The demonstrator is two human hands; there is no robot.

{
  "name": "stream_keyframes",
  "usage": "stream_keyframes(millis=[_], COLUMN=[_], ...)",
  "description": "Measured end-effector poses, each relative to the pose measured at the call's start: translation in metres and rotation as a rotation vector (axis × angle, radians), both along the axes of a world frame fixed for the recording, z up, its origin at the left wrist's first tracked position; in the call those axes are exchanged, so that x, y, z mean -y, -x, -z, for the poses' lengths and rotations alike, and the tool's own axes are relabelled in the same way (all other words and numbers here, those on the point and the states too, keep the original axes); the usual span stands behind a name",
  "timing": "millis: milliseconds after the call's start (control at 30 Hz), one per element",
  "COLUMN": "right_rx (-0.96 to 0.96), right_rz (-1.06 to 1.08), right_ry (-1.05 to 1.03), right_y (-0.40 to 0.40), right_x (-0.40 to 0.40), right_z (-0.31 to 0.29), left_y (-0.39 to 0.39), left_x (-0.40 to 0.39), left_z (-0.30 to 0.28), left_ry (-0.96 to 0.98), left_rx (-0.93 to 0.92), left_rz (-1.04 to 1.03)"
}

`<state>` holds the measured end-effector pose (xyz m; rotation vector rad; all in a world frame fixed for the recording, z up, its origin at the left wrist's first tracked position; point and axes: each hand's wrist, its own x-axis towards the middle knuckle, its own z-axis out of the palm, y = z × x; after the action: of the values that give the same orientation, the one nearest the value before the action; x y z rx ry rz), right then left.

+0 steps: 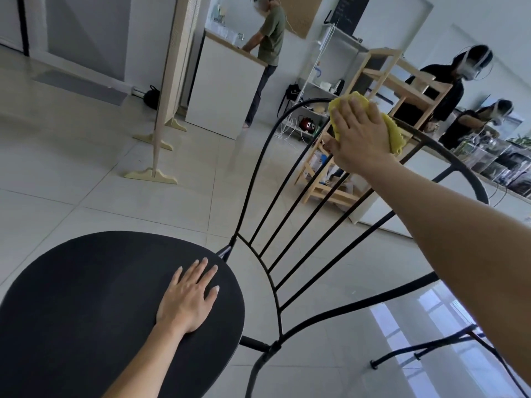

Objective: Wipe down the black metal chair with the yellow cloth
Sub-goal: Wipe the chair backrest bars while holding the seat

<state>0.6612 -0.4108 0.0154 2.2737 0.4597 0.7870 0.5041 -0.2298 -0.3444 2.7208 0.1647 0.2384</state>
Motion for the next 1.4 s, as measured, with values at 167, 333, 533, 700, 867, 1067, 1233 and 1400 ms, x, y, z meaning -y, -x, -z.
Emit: stream_keyframes(millis=[167, 333, 533, 700, 867, 1067, 1233, 1400], right_rx=[-0.114, -0.159, -0.291, -0.427, -0.444, -0.294, -0.144, -0.098], right_rz=[-0.046, -0.042, -0.042, 0.007, -0.007, -0.026, -0.032, 0.006], right_ry=[0.003, 0.013, 0.08, 0.124, 0.241, 0.261, 0.168, 0.113], right_y=[0.004, 0.016, 0.041, 0.059, 0.061, 0.046, 0.028, -0.001], right_x=[-0.011, -0.026, -0.033, -0.043, -0.039, -0.027, -0.014, -0.001], right_z=[0.046, 0.114, 0.222, 0.282, 0.274, 0.192, 0.081, 0.0], left_y=[0.0, 0.001, 0.001, 0.0, -0.001, 0.0, 0.002, 0.001], left_x=[0.0, 0.0, 0.0, -0.001, -0.001, -0.002, -0.003, -0.001], left_z=[0.003, 0.001, 0.003, 0.004, 0.005, 0.006, 0.007, 0.004], left_ry=[-0.034, -0.019, -0.031, -0.027, -0.033, -0.026, -0.023, 0.002], left_rx=[-0.006, 0.005, -0.006, -0.017, -0.015, -0.024, -0.019, -0.01], left_rz=[0.008, 0.023, 0.025, 0.03, 0.025, 0.027, 0.022, 0.019])
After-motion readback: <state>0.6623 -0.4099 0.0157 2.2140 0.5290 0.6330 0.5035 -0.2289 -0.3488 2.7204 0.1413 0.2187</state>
